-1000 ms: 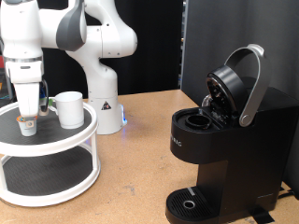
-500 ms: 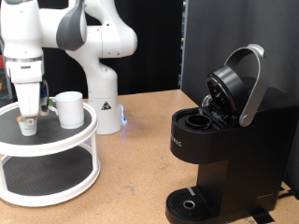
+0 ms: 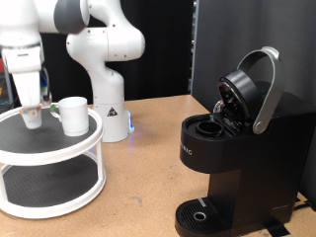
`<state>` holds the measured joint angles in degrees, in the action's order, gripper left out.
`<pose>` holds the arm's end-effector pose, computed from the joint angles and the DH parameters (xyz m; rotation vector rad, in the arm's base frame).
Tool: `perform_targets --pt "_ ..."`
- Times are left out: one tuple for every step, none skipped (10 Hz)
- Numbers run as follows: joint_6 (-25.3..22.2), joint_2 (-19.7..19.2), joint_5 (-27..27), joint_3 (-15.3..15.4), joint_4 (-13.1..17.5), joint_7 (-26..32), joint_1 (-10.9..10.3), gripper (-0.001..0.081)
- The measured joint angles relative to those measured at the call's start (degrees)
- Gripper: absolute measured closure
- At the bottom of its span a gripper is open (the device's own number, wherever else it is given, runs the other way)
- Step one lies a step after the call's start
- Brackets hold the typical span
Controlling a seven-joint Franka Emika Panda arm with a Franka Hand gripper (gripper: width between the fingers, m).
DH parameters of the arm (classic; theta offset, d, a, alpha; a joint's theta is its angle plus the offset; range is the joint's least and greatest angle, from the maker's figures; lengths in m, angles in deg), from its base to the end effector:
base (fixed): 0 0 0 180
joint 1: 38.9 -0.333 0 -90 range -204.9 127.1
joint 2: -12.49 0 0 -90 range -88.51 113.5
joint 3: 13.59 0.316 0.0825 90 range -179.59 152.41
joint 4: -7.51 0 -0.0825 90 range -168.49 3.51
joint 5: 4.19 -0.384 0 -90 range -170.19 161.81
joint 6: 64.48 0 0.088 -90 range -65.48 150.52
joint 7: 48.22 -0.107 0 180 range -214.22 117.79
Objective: Make a cup of coffee with the keurig machine
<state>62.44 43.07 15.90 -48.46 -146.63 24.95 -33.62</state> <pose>0.2898 -0.2400 0.3678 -2.8539 -1.3070 -0.0282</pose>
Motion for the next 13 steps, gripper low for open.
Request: perform_targets --pt "-2.6 1.5 -0.3 0.6 1.4 0.6 -0.1 0.0359" --pt "-4.9 2.8 -0.3 1.3 2.8 1.4 -0.1 0.0360" --pt "-7.5 3.9 0.0 2.2 4.3 2.1 -0.1 0.0360" --pt "-9.5 4.4 0.1 2.6 5.2 2.4 -0.1 0.0360" --pt "-9.2 4.3 0.1 2.6 5.1 2.4 -0.1 0.0360" --pt "-9.0 4.3 -0.6 2.5 4.9 2.3 -0.1 0.0360" --pt "-8.9 4.3 -2.6 2.5 4.8 2.0 -0.3 0.0360" --pt "-8.7 4.4 -5.7 2.5 4.9 1.2 -0.9 0.0360" --pt "-8.7 4.4 -9.4 2.6 5.2 0.1 -1.9 0.0360" --pt "-8.7 4.4 -13.5 2.8 5.8 -1.6 -3.3 0.0360" --pt "-8.7 4.4 -16.5 3.5 6.4 -3.9 -4.7 0.0360" --pt "-8.7 4.3 -18.7 4.7 6.8 -6.9 -5.6 0.0360" --pt "-8.7 4.2 -19.7 6.3 7.2 -10.3 -6.3 0.0360"
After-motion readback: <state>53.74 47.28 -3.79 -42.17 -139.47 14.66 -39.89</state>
